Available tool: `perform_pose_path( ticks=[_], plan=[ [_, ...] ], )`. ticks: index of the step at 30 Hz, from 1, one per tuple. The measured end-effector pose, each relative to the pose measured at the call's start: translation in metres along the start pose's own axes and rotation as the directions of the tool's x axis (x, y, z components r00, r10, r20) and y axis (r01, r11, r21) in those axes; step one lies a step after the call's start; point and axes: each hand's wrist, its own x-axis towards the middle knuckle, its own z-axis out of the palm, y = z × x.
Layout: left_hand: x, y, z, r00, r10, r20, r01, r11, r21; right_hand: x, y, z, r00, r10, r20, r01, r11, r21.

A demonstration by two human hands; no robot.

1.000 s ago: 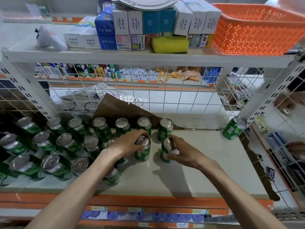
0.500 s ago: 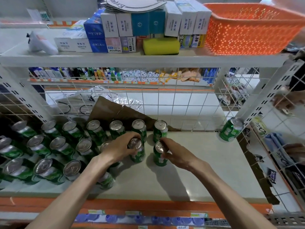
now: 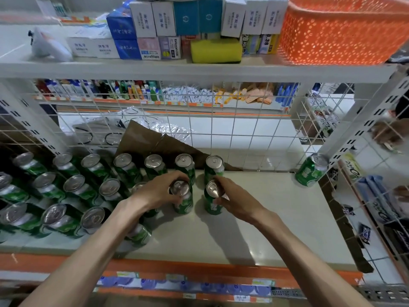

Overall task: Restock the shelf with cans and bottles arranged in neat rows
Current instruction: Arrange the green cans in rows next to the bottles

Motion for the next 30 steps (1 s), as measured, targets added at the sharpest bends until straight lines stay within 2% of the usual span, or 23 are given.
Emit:
perform_pose_path(
  ticks=[3, 5, 6, 9, 11, 13, 14, 17, 19, 23, 26, 30],
  plan=[
    [-0.002, -0.001, 0.001, 1.0, -0.01, 0.011, 0.01, 0.999, -0.037, -0.01, 0.009, -0.007, 0.995, 0.051, -0.082, -0.037, 0.986, 0.16],
    [-0.002, -0.001, 0.002, 1.0, -0.012, -0.008, 0.012, 0.998, -0.062, -0.027, 0.024, -0.018, 0.955, 0.121, -0.272, -0.055, 0.97, 0.238],
    [-0.002, -0.001, 0.002, 1.0, -0.006, -0.023, 0.004, 0.997, -0.071, -0.038, 0.033, -0.027, 0.898, 0.177, -0.404, -0.079, 0.966, 0.246],
    [0.0, 0.003, 0.002, 0.997, 0.007, -0.07, -0.014, 0.995, -0.1, -0.065, 0.083, -0.066, 0.626, 0.325, -0.708, -0.248, 0.945, 0.215],
    [0.002, 0.007, 0.001, 0.996, 0.011, -0.091, -0.02, 0.994, -0.106, -0.07, 0.111, -0.09, 0.507, 0.409, -0.759, -0.455, 0.875, 0.167],
    [0.003, 0.012, 0.0, 0.995, -0.001, -0.098, -0.009, 0.995, -0.104, -0.066, 0.124, -0.113, 0.429, 0.487, -0.761, -0.59, 0.789, 0.173],
    [0.004, 0.015, -0.001, 0.995, -0.006, -0.104, -0.004, 0.995, -0.103, -0.061, 0.131, -0.122, 0.426, 0.522, -0.738, -0.603, 0.773, 0.199],
    [0.006, 0.019, -0.002, 0.992, -0.015, -0.125, 0.001, 0.994, -0.11, -0.047, 0.151, -0.134, 0.534, 0.536, -0.654, -0.582, 0.794, 0.176],
    [0.005, 0.02, -0.004, 0.989, -0.016, -0.146, 0.002, 0.995, -0.1, -0.039, 0.161, -0.138, 0.565, 0.521, -0.64, -0.547, 0.817, 0.182],
    [0.002, 0.017, -0.005, 0.983, -0.02, -0.181, 0.014, 0.999, -0.035, -0.034, 0.164, -0.142, 0.539, 0.538, -0.648, -0.511, 0.821, 0.257],
    [-0.001, 0.015, -0.004, 0.99, -0.036, -0.134, 0.036, 0.999, -0.004, -0.034, 0.185, -0.14, 0.527, 0.535, -0.66, -0.511, 0.82, 0.257],
    [-0.003, 0.011, 0.006, 0.991, -0.039, -0.131, 0.043, 0.999, 0.026, -0.038, 0.123, -0.14, 0.521, 0.565, -0.64, -0.528, 0.802, 0.279]
  ],
)
